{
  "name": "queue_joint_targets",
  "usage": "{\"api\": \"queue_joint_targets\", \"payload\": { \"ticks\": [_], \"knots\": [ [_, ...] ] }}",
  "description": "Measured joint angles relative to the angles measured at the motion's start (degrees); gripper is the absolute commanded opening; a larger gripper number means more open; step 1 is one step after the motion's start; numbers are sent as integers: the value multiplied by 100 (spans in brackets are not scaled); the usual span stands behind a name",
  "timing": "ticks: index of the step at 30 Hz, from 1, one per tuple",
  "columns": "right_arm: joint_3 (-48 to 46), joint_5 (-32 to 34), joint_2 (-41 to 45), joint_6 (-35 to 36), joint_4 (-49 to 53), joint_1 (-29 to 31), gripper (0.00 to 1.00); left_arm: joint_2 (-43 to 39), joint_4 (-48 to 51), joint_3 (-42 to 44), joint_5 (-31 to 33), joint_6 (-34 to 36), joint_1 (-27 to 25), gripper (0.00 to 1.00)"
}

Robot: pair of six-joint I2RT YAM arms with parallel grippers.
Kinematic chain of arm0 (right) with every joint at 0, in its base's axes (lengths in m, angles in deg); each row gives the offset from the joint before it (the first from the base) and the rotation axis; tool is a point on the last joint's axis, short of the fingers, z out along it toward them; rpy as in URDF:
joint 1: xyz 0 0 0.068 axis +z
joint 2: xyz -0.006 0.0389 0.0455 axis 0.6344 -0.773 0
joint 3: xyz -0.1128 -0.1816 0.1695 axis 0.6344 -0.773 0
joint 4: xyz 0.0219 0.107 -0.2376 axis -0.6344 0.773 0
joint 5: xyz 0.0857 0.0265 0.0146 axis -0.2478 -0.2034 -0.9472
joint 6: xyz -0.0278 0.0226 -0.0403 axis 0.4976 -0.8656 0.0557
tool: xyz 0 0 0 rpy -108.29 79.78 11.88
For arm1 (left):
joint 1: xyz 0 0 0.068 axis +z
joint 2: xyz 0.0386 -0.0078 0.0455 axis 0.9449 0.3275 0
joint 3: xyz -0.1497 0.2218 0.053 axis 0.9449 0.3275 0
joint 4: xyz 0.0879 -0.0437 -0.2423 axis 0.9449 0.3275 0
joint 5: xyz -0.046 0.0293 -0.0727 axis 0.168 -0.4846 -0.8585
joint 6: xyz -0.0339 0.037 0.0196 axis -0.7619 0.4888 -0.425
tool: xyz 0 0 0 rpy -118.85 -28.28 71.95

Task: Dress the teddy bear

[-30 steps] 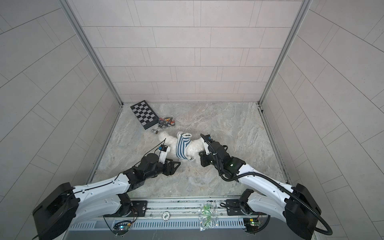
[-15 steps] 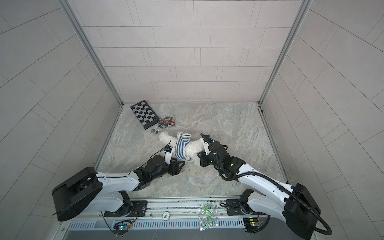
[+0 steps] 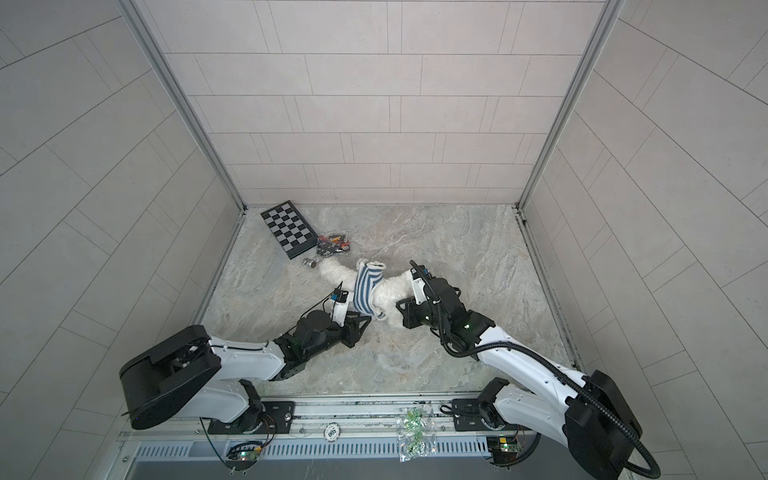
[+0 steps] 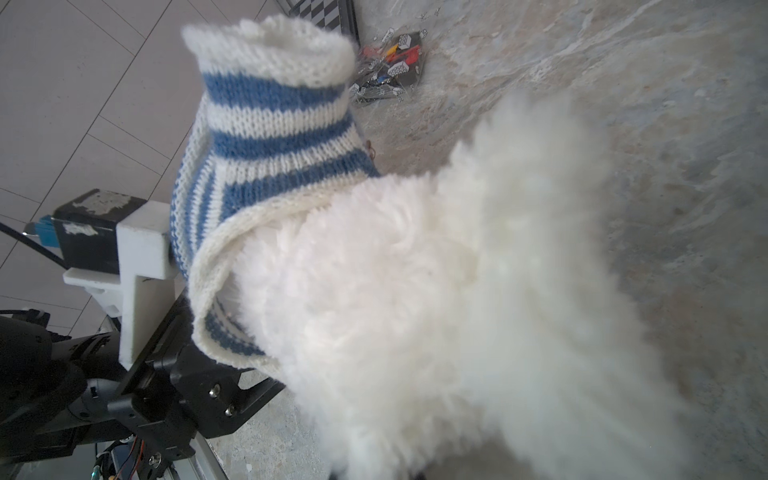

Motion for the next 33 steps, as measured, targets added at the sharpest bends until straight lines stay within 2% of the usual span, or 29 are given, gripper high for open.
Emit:
{"api": "queue_joint_targets", "payload": {
  "ticks": [7,15,21,31,33],
  "knots": [
    [-219,-409,157,-291,-391,-275,0,-306,-426,229,44,109,-57,56],
    [-262,-745,479,-533,-551,-306,0,-669,-684,417,151,304,-138,56],
    [-262,-1001,509,-719,-793,-317,0,-798,-702,417,400,544,-146,44],
    [-264,-1211,498,-857,-997,-396,0,-1419,-448,420,579,763,-151,0],
    [-262,-1226,496,-839,-981,-428,9,-1596,-295,420,557,752,-151,0]
  ]
}}
